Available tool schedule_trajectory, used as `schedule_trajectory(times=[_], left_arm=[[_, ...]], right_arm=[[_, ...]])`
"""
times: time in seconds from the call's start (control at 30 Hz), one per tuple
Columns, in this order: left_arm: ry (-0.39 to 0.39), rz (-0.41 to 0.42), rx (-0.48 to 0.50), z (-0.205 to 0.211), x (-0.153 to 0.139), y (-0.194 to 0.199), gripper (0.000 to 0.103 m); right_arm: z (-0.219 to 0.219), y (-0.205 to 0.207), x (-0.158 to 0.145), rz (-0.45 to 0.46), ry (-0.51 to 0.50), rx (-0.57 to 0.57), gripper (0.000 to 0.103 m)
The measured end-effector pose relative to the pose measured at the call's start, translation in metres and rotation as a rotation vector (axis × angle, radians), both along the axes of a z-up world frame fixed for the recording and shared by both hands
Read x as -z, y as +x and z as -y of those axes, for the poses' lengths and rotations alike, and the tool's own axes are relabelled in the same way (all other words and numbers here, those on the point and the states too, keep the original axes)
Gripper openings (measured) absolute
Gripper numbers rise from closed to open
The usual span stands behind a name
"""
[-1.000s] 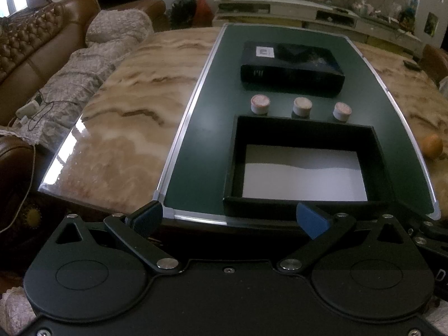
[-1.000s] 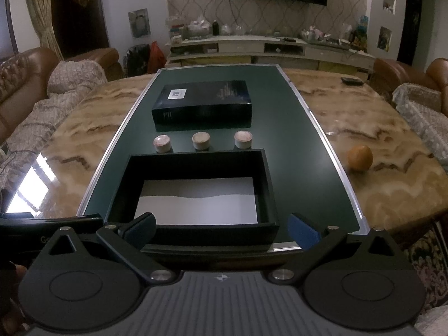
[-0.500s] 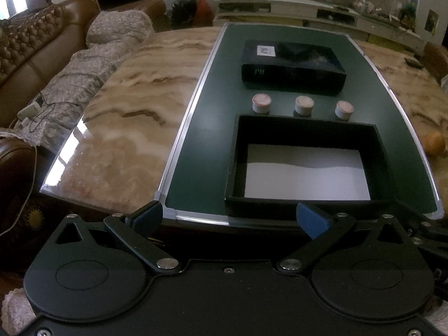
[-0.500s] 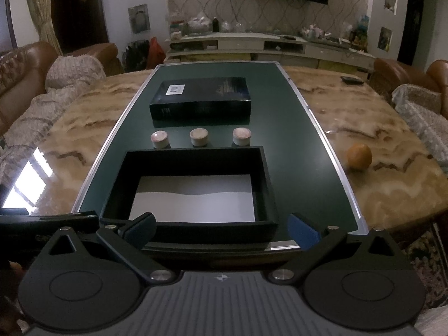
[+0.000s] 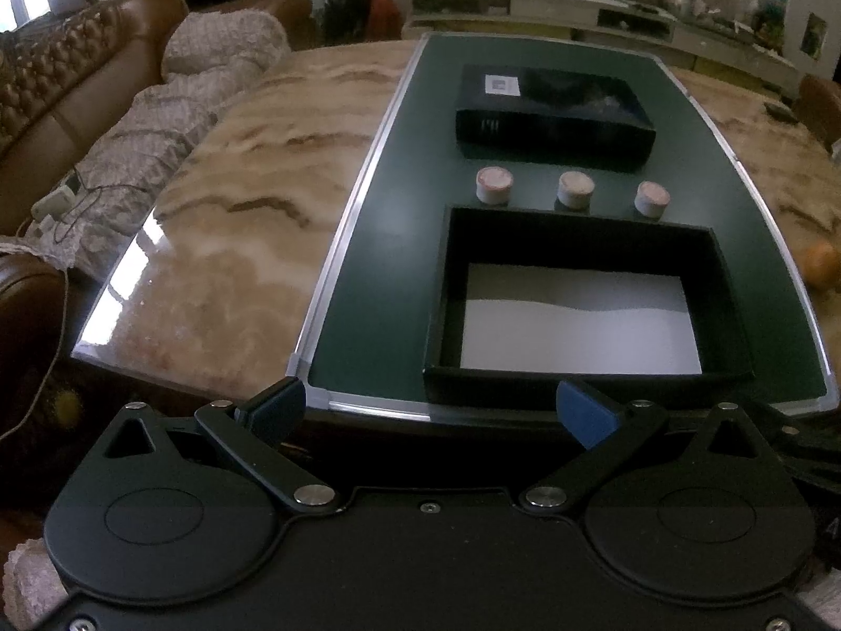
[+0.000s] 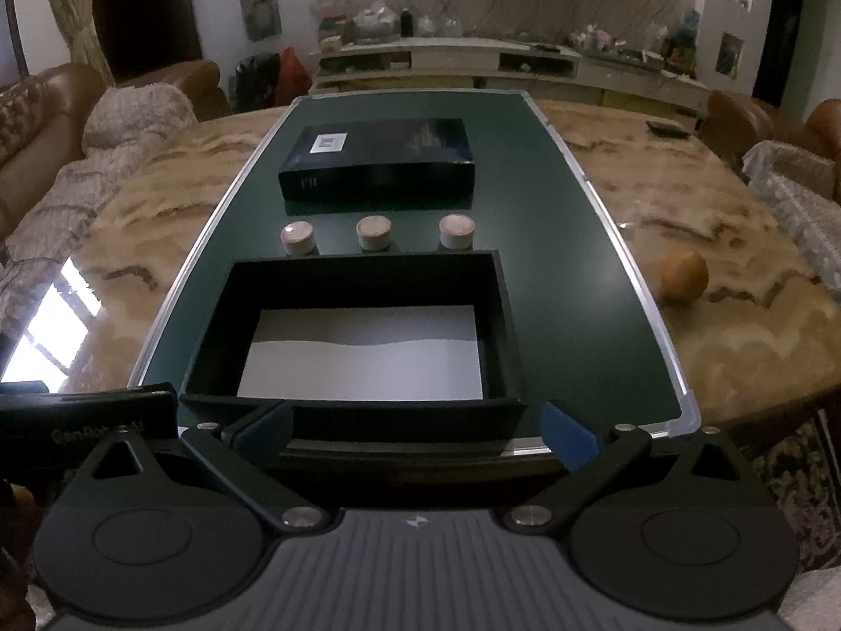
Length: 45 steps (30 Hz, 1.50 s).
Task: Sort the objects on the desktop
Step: 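Move both tools forward toward the row of three pucks, then close the left gripper on the red-topped puck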
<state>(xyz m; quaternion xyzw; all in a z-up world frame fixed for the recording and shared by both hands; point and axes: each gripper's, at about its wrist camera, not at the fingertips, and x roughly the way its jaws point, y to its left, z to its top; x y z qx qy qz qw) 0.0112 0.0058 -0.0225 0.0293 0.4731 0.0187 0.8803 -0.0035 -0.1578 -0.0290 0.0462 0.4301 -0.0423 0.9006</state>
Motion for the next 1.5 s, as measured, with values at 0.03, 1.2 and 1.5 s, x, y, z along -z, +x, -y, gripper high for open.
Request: schedule_trajectory(times=[0.03, 1.2, 1.5], left_arm=[[-0.005, -0.009, 0.001, 0.0, 0.001, 0.002, 0.103], [0.016, -0.145, 0.078, 0.029, 0.042, 0.134, 0.103], [0.02, -0.136, 0.077, 0.033, 0.053, 0.153, 0.103]], right_arm=[[0.0, 0.001, 0.001, -0.005, 0.001, -0.001, 0.103], [0.039, 0.143, 0.042, -0.167, 0.007, 0.001, 0.103], [0.041, 0.165, 0.053, -0.158, -0.002, 0.0, 0.103]])
